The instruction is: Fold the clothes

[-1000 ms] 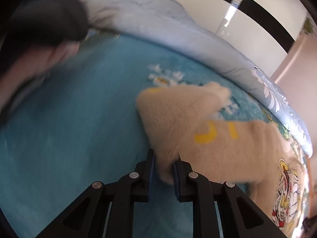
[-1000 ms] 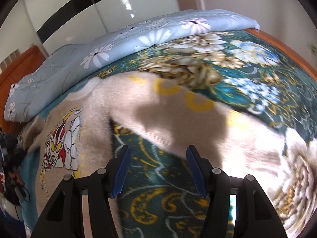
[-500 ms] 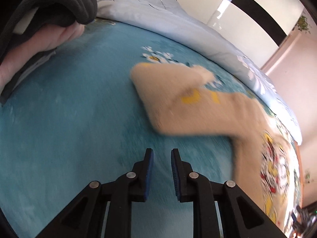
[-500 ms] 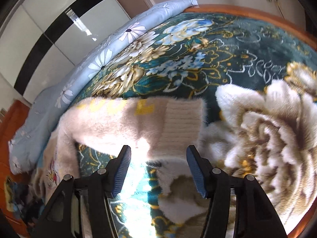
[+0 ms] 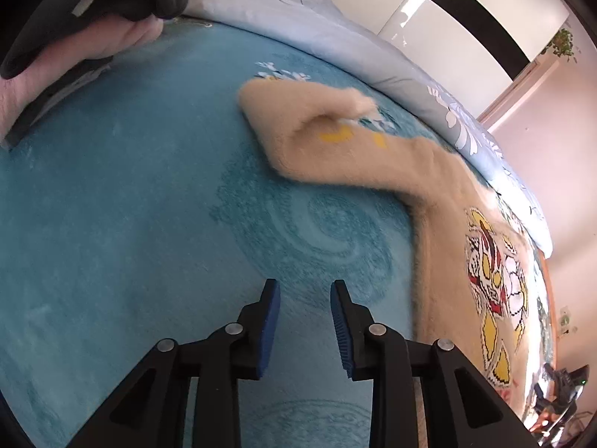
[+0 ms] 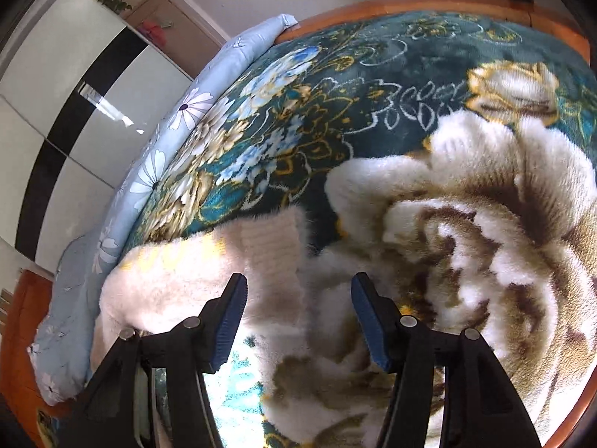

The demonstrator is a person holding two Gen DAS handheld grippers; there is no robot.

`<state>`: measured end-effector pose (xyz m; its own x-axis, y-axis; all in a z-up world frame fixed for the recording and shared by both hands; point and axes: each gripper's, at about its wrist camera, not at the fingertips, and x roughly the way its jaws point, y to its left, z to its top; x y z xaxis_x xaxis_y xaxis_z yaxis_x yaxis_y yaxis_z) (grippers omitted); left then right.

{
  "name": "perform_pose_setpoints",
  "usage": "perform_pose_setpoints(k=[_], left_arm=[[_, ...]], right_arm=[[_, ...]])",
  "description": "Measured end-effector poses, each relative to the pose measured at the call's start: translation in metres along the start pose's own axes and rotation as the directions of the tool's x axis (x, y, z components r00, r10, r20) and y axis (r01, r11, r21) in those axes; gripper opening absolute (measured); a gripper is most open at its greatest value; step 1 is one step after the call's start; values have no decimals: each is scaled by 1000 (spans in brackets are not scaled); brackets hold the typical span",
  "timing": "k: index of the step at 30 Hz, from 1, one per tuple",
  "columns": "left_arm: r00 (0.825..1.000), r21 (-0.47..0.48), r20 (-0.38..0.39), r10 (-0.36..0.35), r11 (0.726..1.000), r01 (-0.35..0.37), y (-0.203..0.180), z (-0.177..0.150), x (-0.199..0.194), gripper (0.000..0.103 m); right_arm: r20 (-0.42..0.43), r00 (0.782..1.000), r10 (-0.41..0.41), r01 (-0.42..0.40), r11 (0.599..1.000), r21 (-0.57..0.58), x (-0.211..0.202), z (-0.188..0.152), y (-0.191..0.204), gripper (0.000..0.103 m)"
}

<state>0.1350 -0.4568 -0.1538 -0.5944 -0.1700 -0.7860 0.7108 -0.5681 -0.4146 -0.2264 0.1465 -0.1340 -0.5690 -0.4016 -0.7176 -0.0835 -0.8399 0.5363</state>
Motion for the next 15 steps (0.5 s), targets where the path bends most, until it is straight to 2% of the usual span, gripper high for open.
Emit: perform_pose_setpoints(k=[3, 5, 7, 8, 9, 12, 15], left_arm=[[999, 8, -16, -31, 999, 31, -6, -4, -4, 34], [999, 11, -25, -45, 999, 45, -7, -5, -7, 34], [999, 18, -16, -37, 999, 37, -8, -4, -10, 34], [999, 15, -15, -37, 999, 37, -8, -3, -10, 34], [999, 12, -14, -36, 999, 37, -8, -1, -9, 34], [999, 5, -16, -35, 999, 36, -7, 0, -9, 34], [999, 18, -16, -42, 999, 42, -7, 2, -13, 34]], right_arm=[[-44, 995, 93, -92, 995, 26, 11, -6, 11, 62], [-26, 993, 111, -110, 992, 55, 13, -6, 11, 59], [-16, 988, 154, -151, 983, 107, 13, -5, 5, 36], [-17, 986, 167, -164, 977, 133, 13, -4, 1, 35], [-18, 984, 176, -172, 974, 149, 14, -2, -1, 29], [-9, 988, 154, -153, 983, 105, 11, 4, 3, 22], [42, 996, 75, -74, 997, -10, -1, 17, 14, 21]])
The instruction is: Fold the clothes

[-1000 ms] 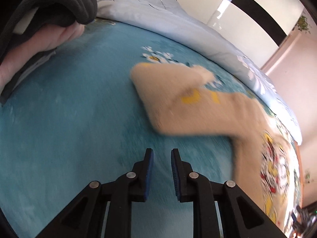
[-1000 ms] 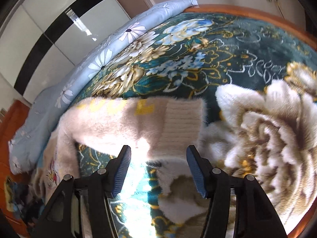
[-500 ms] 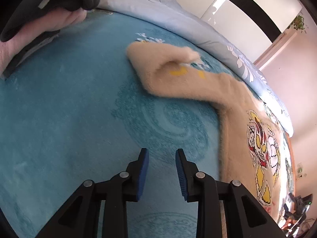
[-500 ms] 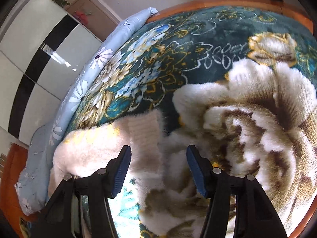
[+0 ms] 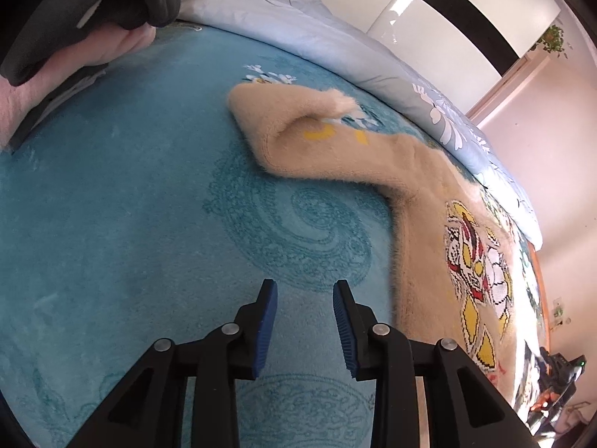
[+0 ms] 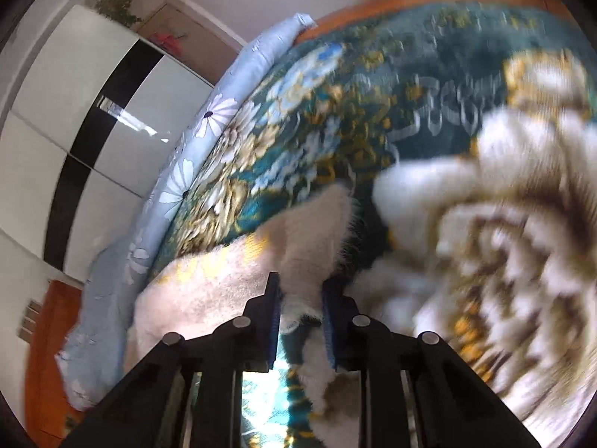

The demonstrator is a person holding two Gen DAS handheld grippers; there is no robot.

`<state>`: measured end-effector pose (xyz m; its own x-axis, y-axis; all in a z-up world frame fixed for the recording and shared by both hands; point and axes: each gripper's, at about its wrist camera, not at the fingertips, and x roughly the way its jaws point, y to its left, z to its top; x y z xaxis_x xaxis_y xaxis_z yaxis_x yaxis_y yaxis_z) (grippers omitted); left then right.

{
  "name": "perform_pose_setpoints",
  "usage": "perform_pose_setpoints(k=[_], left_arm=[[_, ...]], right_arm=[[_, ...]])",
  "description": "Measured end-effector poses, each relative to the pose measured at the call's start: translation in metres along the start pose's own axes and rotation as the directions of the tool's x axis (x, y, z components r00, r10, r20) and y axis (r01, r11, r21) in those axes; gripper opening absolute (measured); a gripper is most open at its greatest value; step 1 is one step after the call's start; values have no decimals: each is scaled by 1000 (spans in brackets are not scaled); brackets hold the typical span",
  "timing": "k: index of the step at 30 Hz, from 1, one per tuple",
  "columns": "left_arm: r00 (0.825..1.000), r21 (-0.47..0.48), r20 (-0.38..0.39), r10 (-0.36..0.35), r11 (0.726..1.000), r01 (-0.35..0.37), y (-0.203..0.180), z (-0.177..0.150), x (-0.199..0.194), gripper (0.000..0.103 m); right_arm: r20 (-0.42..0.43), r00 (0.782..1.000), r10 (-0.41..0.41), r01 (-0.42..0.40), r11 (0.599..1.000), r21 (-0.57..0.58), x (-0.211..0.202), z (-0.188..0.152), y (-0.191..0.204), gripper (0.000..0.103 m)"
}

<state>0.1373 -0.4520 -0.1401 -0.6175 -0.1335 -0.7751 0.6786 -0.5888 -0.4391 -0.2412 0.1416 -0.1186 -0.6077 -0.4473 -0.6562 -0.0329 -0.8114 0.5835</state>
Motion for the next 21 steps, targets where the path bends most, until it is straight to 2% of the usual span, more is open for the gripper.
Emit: perform_pose_setpoints(k=[3, 6, 11, 15, 16, 18, 19, 21], left_arm=[[1000, 26, -5, -8, 1000, 8, -3, 0, 1, 34], [999, 45, -26, -34, 998, 35, -9, -3, 1, 34], [994, 102, -66, -91, 990, 97, -26, -12, 1, 34], [981, 149, -117, -151, 974, 168, -40, -29, 1, 36], [977, 159, -136, -166, 969, 187, -43, -34, 3, 36], [968, 177, -174, -181, 961, 211, -52, -44, 6, 36], [963, 183, -193, -191, 957, 226, -55, -49, 8, 36], [950, 195, -231, -209, 947, 256, -62, -59, 10, 36]], right_arm=[[28, 996, -83, 86, 988, -131, 0, 9, 8, 20], [3, 991, -133, 132, 979, -156, 11, 9, 8, 20], [-16, 993, -118, 113, 976, -185, 5, 6, 16, 24], [33, 989, -145, 149, 957, -248, -28, -10, 36, 26], [16, 994, -109, 109, 958, -265, -34, -22, 42, 26], [-98, 995, -20, -14, 943, -334, -35, -59, 60, 26], [-156, 988, 15, -70, 931, -358, -33, -79, 67, 26], [-273, 958, 84, -185, 911, -369, -27, -114, 77, 26]])
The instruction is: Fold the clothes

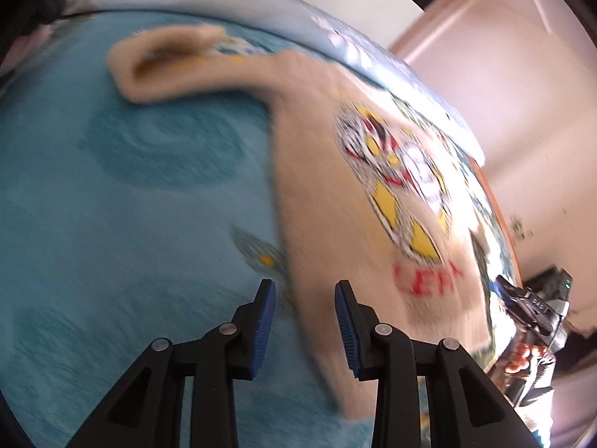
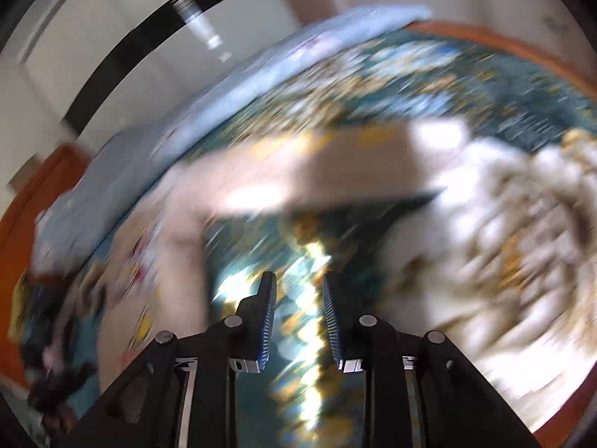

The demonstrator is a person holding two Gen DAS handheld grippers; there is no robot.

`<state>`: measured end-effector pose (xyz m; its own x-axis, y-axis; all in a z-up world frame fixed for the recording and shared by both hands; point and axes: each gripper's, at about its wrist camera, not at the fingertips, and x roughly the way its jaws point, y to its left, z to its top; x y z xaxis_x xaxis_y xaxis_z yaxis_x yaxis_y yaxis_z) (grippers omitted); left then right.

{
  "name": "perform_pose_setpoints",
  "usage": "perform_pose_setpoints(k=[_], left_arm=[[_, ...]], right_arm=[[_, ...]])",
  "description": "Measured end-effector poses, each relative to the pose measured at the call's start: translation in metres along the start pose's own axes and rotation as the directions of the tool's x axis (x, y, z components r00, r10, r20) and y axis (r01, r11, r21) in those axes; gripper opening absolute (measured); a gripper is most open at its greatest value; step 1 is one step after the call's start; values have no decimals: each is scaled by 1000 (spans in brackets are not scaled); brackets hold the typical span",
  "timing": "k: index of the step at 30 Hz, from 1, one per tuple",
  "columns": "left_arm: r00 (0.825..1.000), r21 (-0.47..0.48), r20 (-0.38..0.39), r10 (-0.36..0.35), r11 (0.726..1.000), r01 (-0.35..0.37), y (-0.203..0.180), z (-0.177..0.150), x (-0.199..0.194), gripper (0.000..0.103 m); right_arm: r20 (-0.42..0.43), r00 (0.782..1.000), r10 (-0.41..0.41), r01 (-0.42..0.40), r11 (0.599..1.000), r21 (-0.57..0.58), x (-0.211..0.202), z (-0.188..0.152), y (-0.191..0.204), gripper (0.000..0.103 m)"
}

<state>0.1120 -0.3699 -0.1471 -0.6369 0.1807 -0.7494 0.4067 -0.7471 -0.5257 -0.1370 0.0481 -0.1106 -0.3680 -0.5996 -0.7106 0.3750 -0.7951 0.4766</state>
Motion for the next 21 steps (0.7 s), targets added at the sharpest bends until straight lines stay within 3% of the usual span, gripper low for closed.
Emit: perform_pose_setpoints(k=[4, 8, 14, 15, 18, 21], left_arm=[[999, 14, -48, -25, 1000, 25, -9, -14, 9, 40], [997, -12, -54, -62, 998, 62, -8, -24, 6, 40], [992, -75, -47, -119, 990, 115, -2, -28, 5, 38], [992, -91, -41, -119, 989, 114, 0, -29, 5, 36], [994, -116, -6, -111, 987, 110, 2, -29, -4, 12], [994, -109, 34, -100, 989, 103, 0, -29, -21, 11]], right_arm=[[-107, 983, 146, -150, 988, -23, 24, -33, 31, 27], [-170, 970, 176, -178, 984, 2, 40, -51, 44, 33], [-143, 943, 300, -279, 949, 150, 43, -66, 31, 35], [-141, 942, 304, -282, 947, 154, 43, -67, 32, 33], [-128, 948, 292, -273, 950, 149, 37, -66, 37, 15], [-93, 953, 288, -277, 954, 114, 19, -60, 46, 10]])
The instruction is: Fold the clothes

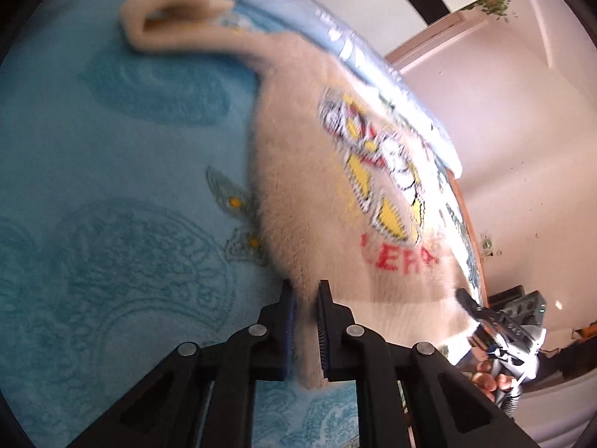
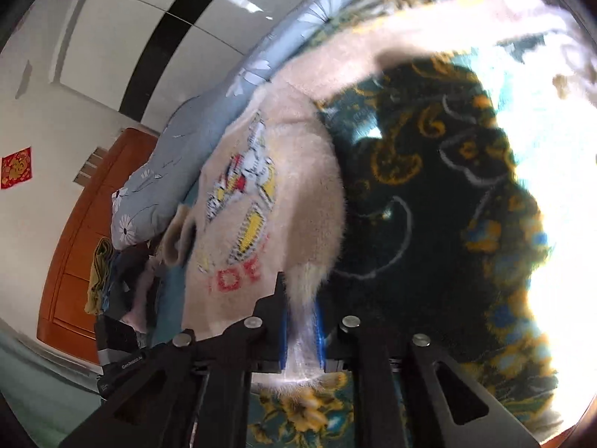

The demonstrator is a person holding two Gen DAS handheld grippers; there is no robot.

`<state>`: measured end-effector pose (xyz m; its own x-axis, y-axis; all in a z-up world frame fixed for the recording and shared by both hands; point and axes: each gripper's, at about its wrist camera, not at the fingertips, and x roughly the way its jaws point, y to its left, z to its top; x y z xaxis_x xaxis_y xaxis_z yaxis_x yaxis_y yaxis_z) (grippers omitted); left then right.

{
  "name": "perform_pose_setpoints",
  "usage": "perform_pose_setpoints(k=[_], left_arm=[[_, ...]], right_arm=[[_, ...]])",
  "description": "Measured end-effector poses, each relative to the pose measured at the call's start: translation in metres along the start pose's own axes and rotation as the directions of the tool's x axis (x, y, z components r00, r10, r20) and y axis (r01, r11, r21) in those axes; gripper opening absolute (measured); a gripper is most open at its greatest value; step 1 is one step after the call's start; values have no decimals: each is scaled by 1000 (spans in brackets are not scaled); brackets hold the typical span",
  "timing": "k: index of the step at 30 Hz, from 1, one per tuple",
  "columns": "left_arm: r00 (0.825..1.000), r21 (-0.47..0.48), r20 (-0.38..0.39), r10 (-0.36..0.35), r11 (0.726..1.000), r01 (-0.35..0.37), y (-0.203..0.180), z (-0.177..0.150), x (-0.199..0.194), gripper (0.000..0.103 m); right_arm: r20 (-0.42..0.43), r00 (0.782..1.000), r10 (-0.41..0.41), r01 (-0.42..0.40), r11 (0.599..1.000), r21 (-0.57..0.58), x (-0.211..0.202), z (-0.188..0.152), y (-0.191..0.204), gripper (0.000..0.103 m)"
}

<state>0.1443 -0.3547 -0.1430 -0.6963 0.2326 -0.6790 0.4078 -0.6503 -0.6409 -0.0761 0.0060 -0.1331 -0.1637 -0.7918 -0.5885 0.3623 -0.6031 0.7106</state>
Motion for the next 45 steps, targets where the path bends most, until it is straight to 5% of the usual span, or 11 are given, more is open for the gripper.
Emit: perform_pose_setpoints(k=[5, 15, 20, 23, 25, 27, 29, 31, 37, 42, 45], left_arm=[[999, 56, 24, 29, 998, -30, -4, -6, -23, 10], [997, 77, -1, 82, 994, -81, 9, -14, -11, 9], [999, 155, 30, 42, 987, -46, 4, -11, -33, 10], [987, 234, 120, 103, 964, -129, -2, 3, -53, 12], [973, 281, 182, 139, 941, -187, -6, 13, -65, 36], [930, 310, 280, 240, 894, -324, -10, 40, -72, 47], [879, 324, 367, 305, 844, -428, -12, 67, -73, 53], [835, 318, 393, 385, 796, -516, -8, 99, -62, 57], [753, 261, 365, 548, 716, -648, 19, 164, -15, 57], [708, 234, 394, 586, 681, -694, 35, 180, 8, 49], [743, 172, 355, 568, 741, -649, 45, 195, 11, 23]], right_arm=[[53, 998, -18, 22, 998, -67, -32, 3, 18, 9], [-30, 992, -126, 126, 992, 0, -6, -13, -19, 9], [-18, 976, -217, 214, 969, -122, -12, -9, 4, 11], [38, 955, -294, 295, 930, -221, -18, -7, 24, 20], [101, 928, -358, 372, 886, -276, -18, -6, 39, 50], [156, 905, -395, 425, 845, -324, -15, -6, 54, 52], [156, 916, -369, 401, 844, -358, -5, -6, 64, 56], [145, 924, -354, 383, 844, -376, 10, -4, 71, 60], [101, 923, -371, 381, 848, -369, 52, 1, 70, 60], [106, 923, -369, 381, 847, -371, 57, 3, 65, 60], [115, 924, -366, 382, 847, -371, 60, 5, 66, 61]])
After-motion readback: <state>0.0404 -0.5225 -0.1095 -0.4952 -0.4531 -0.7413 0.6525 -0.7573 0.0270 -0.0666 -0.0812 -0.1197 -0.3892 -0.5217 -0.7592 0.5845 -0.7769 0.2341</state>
